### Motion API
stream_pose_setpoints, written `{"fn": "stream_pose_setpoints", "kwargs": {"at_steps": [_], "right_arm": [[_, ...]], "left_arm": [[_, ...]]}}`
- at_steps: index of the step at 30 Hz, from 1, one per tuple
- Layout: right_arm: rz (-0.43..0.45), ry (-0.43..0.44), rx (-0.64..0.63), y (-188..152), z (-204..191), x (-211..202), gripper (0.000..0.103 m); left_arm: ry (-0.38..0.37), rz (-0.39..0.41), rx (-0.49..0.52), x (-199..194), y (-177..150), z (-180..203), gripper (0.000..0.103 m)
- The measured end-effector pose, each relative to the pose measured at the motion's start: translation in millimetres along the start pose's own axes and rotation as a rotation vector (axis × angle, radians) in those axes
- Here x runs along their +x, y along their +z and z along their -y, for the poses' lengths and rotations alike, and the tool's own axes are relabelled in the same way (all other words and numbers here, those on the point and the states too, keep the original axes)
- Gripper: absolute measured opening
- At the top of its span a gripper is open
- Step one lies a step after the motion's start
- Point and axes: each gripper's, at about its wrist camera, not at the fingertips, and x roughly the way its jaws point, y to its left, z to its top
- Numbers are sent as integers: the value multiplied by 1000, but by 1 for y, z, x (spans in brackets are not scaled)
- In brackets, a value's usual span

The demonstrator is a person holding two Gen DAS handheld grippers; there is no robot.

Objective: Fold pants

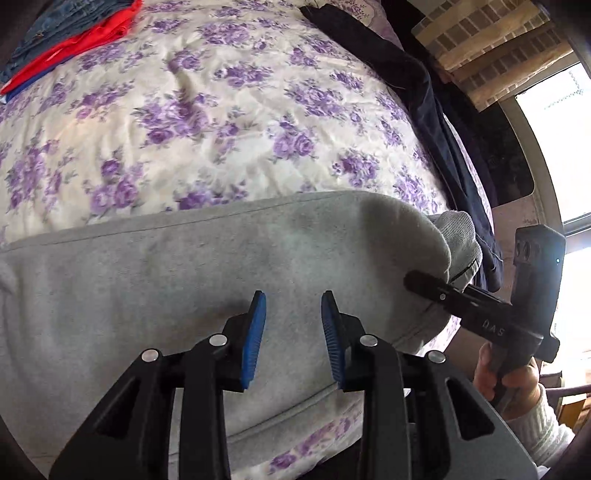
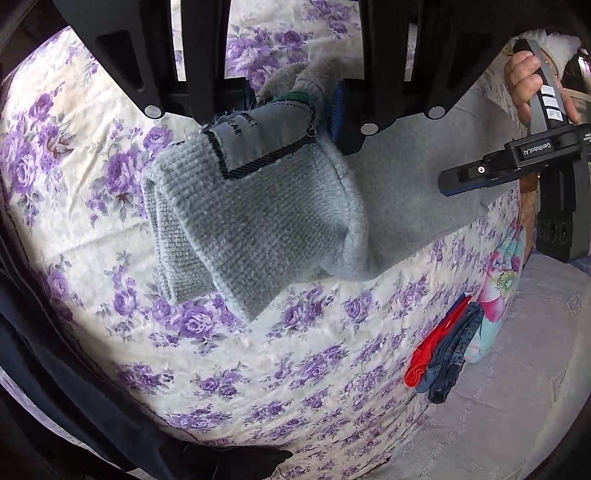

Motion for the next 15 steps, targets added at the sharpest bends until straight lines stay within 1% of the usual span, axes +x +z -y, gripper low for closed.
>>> {"fn": "stream_pose_setpoints", "kwargs": {"at_steps": [1, 2, 3, 5, 6, 7, 11, 13, 14, 15], "right_arm": [[-5, -1, -1, 1, 0, 0, 32], [-11, -3, -1, 2, 0, 1, 32], [-18, -4, -4, 2, 1, 1, 32], [-31, -30, -16, 3, -2, 3, 33], [-36, -42, -24, 3, -4, 4, 33], [-38, -49, -29, 4, -5, 5, 33], [-46, -49, -21, 6, -4, 5, 33], [-37, -48, -18, 6, -6, 3, 32], [-29, -54, -27, 5, -9, 1, 32], [-16, -65, -50, 5, -17, -3, 32]], "left_arm": [[13, -10, 9, 12, 0, 5, 29], [56, -27, 19, 26, -1, 8, 29], [99, -42, 25, 36, -6, 8, 25], [146, -9, 54, 41, -11, 15, 26], [163, -9, 65, 41, -12, 19, 26], [165, -11, 75, 40, -14, 22, 26], [81, -38, 85, 36, -33, 29, 25], [84, -43, 100, 38, -43, 32, 24], [91, -42, 101, 37, -45, 32, 18], [108, -36, 95, 36, -45, 30, 5]]}}
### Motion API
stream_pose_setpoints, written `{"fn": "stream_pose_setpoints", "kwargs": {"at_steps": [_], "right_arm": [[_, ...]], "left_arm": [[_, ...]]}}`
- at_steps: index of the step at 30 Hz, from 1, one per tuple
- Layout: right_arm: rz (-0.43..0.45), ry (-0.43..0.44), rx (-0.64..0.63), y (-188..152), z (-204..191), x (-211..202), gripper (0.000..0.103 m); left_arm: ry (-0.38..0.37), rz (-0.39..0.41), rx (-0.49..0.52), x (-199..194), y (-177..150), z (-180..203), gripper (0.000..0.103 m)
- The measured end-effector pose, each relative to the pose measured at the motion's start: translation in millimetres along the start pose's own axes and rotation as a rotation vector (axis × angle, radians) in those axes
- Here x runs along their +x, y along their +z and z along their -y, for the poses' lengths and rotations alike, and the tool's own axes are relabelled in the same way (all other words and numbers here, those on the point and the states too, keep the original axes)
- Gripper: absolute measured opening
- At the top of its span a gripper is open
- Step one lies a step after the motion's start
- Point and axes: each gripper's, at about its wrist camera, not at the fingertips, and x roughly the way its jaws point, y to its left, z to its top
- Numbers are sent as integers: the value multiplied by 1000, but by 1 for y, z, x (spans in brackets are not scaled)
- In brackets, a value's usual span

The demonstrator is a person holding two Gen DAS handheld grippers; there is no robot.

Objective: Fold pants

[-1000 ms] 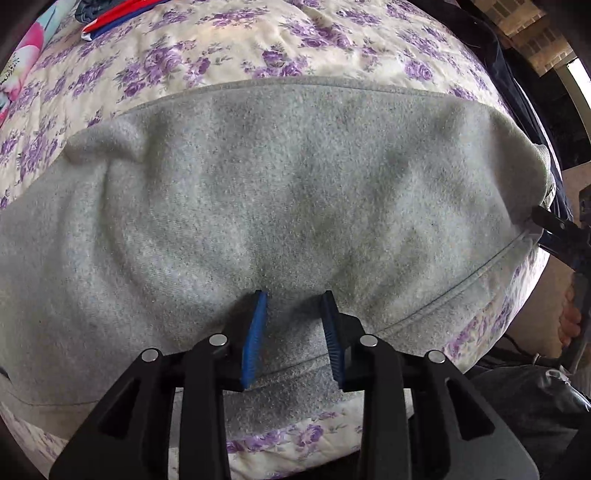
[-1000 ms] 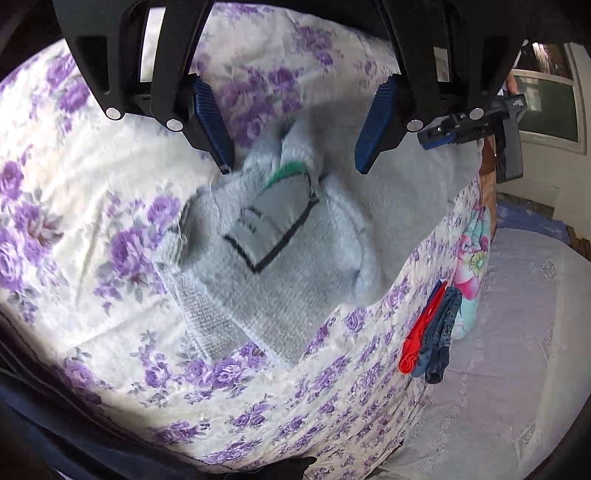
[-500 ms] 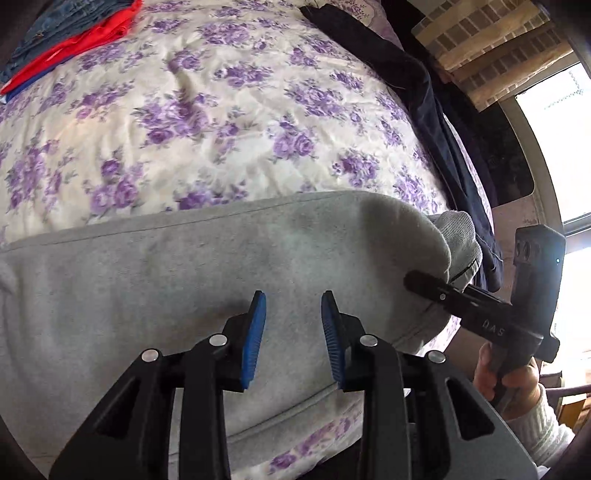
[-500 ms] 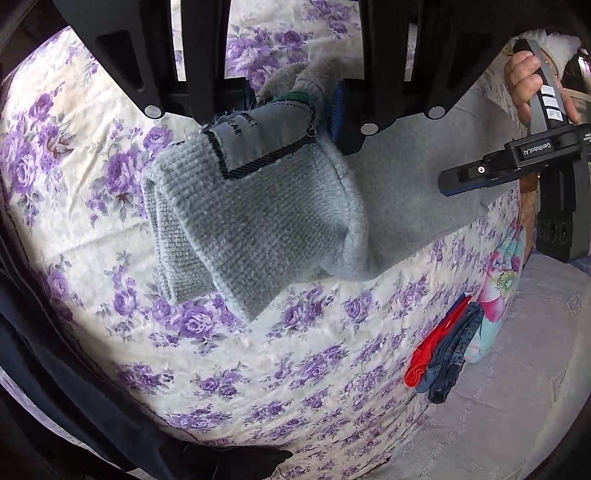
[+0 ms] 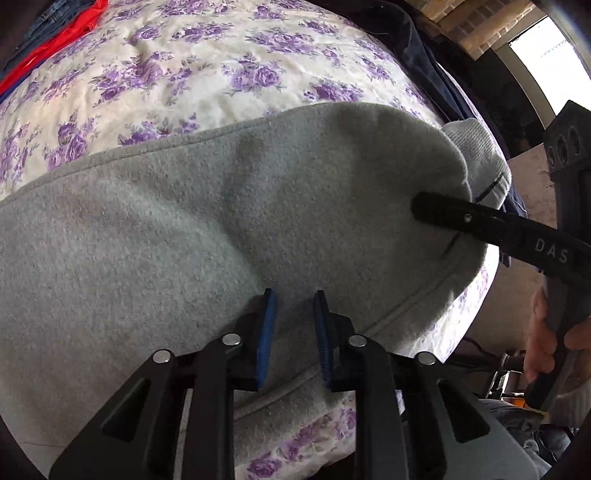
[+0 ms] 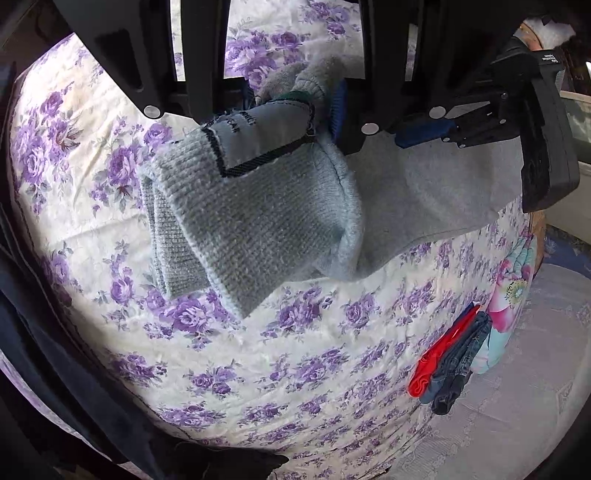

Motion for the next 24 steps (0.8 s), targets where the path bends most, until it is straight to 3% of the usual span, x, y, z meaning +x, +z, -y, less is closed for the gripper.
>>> {"fn": "stream_pose_setpoints", "kwargs": {"at_steps": [1, 7, 11, 13, 15, 17, 20, 24], "right_arm": [[14, -11, -33, 1, -8, -5, 32], [82, -9, -239, 14, -74, -42, 31], [83, 46, -380, 19, -129, -50, 31], [73, 68, -472, 18, -162, -49, 32], [52, 65, -559, 15, -195, -37, 32], [41, 25, -648, 6, -227, -16, 32], [13, -3, -776, -16, -269, 25, 31], [-69, -62, -889, -47, -300, 87, 32]], "left_arm": [[5, 4, -15, -1, -1, -4, 0], [-80, 123, -122, -43, -14, -33, 0], [-63, 87, -173, -44, -33, -60, 0], [-71, 107, -242, -53, -47, -82, 0], [-50, 161, -336, -74, -65, -112, 0], [24, 218, -430, -101, -85, -151, 0], [102, 238, -579, -118, -109, -210, 0], [11, 193, -645, -96, -124, -257, 1]]}}
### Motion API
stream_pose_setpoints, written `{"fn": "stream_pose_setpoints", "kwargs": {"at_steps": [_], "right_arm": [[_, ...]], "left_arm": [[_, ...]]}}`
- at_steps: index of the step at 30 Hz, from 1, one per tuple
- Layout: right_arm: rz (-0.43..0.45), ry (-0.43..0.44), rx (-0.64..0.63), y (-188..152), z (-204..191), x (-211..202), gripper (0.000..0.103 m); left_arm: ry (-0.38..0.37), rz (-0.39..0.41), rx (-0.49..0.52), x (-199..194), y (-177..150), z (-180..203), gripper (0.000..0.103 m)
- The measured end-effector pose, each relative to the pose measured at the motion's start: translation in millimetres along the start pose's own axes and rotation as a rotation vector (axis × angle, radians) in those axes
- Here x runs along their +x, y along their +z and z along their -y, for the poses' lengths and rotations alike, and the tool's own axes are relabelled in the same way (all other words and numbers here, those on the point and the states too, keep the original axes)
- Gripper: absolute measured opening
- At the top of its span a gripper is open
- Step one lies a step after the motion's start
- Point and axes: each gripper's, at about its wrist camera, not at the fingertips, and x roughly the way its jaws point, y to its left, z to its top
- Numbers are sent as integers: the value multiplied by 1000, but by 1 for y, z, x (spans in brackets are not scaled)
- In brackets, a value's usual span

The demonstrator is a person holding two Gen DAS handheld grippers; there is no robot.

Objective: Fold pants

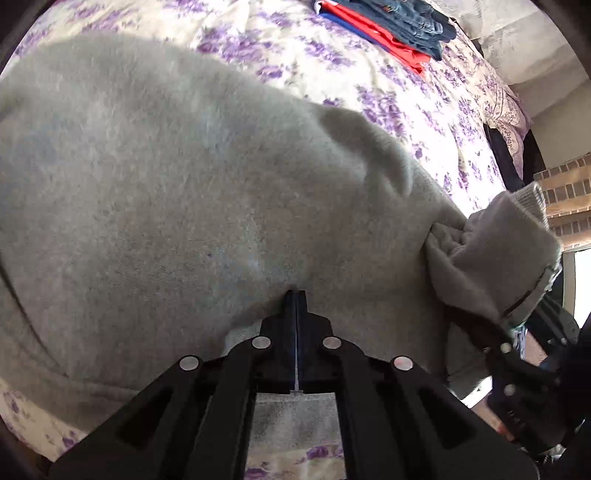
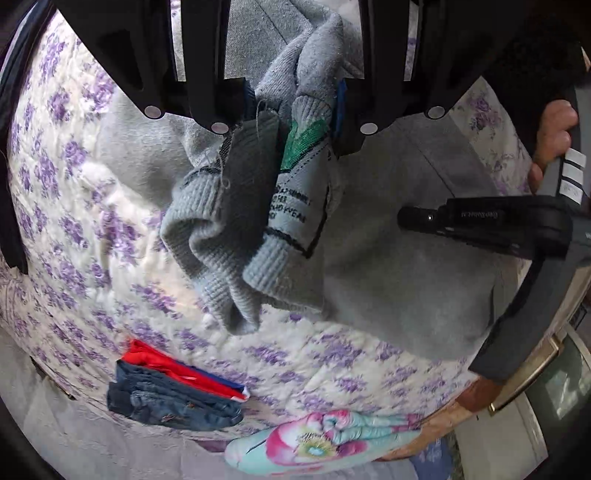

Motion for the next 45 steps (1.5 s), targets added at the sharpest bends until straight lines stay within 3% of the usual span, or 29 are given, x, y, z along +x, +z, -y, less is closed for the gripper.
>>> {"fn": "stream_pose_setpoints", "kwargs": {"at_steps": [6, 8, 15, 18, 20, 23, 25, 27, 29, 32, 34, 35, 38, 41, 42, 43, 45], "right_arm": [[-25, -4, -20, -4, -6, 13, 31], [-34, -59, -53, -3, -9, 0, 30], [-39, -336, -111, -7, -3, -40, 30], [-103, -395, -225, -11, -19, -10, 31], [-168, -340, -287, -20, -32, 26, 43], [-111, -446, -428, -35, -50, 35, 45], [-119, -398, -458, -37, -47, 22, 49], [-144, -230, -381, -31, -34, -4, 54], [-136, -34, -276, -21, -18, -38, 69], [-45, 113, -167, -2, 8, -81, 71], [27, 168, -72, 8, 32, -92, 18], [10, 181, -28, 13, 41, -85, 1], [-27, 170, 26, 19, 55, -47, 0], [-205, 271, 74, 7, 40, 17, 0], [-221, 283, 77, 1, 33, 32, 0], [-193, 283, 77, -2, 28, 31, 0], [-224, 278, 99, 2, 28, 28, 0]], "left_arm": [[-137, 38, -76, 10, -3, -21, 1], [-157, 31, -79, 8, -2, -23, 1], [-11, 26, 37, -6, -3, -5, 1], [-35, 15, 18, -3, 0, -10, 1], [-61, 7, 2, 1, 3, -13, 1], [-71, 1, 1, 1, 3, -16, 1], [-68, 3, 4, 2, 3, -15, 1], [-67, 3, 0, 1, 2, -15, 1], [-65, 3, 4, 1, 2, -15, 1], [-70, 1, -2, 1, 2, -15, 1], [-73, 3, -4, 1, 1, -16, 1], [-73, 4, -5, 1, 1, -16, 1], [-69, 2, 0, 1, 1, -15, 1], [-61, -2, 6, 0, 1, -14, 1], [-57, -2, 6, 0, 1, -14, 1], [-52, 1, 6, 0, 1, -14, 1], [-63, 0, -2, 0, 0, -16, 1]]}}
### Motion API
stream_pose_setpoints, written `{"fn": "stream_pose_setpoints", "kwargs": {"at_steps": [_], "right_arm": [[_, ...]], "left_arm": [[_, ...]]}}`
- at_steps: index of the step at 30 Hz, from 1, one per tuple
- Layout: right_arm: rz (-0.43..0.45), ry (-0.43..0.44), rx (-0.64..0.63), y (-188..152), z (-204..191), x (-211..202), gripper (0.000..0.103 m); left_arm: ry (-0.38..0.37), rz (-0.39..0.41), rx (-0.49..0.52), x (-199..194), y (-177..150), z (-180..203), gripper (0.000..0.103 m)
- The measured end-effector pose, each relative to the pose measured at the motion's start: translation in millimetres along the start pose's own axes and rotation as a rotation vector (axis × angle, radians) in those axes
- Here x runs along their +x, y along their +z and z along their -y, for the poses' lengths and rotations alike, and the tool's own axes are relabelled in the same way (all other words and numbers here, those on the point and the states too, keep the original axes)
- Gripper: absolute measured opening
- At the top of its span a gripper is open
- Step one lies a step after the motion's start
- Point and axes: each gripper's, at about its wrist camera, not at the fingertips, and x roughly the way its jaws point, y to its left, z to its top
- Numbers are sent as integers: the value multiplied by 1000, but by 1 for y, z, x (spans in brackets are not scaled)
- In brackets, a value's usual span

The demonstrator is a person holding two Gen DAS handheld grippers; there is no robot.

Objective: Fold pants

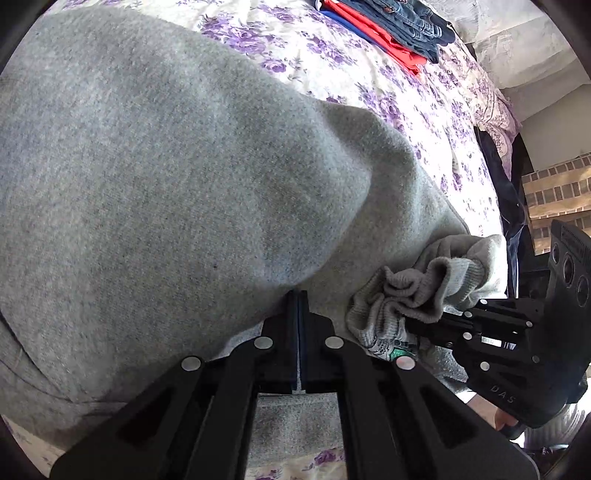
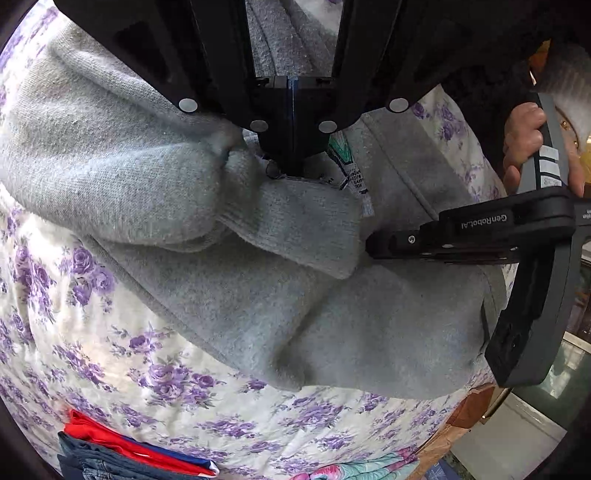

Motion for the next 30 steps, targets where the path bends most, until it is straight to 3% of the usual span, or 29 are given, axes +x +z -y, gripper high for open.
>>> {"fn": "stream_pose_setpoints", "kwargs": {"at_steps": [4, 8, 14, 18, 21, 24, 26, 28, 30], "right_arm": [[-66, 11, 5, 7, 0, -17, 1], [51, -18, -23, 24, -9, -54, 3], [12, -69, 16, 44, 14, 6, 0], [-4, -75, 0, 51, 11, 0, 0], [5, -1, 44, 55, 9, -29, 5], [31, 30, 5, 34, 13, -71, 5], [-23, 50, -4, 10, 17, -78, 6], [-90, 78, 11, -22, 22, -71, 6], [-156, 30, 30, -49, 23, -45, 6]], "left_arm": [[-9, -1, -3, 1, 0, -1, 1], [-16, 3, -7, 1, -1, -2, 1], [-20, 3, -11, 1, -2, -3, 1], [-34, 1, -24, 1, -1, -5, 1], [-43, -7, -31, 1, -1, -7, 1], [-30, -11, -23, 1, 0, -4, 1], [-22, -13, -20, 1, 0, -3, 1], [-18, -18, -23, 1, 1, -2, 1], [-14, -24, -26, 1, 2, -1, 1]]}}
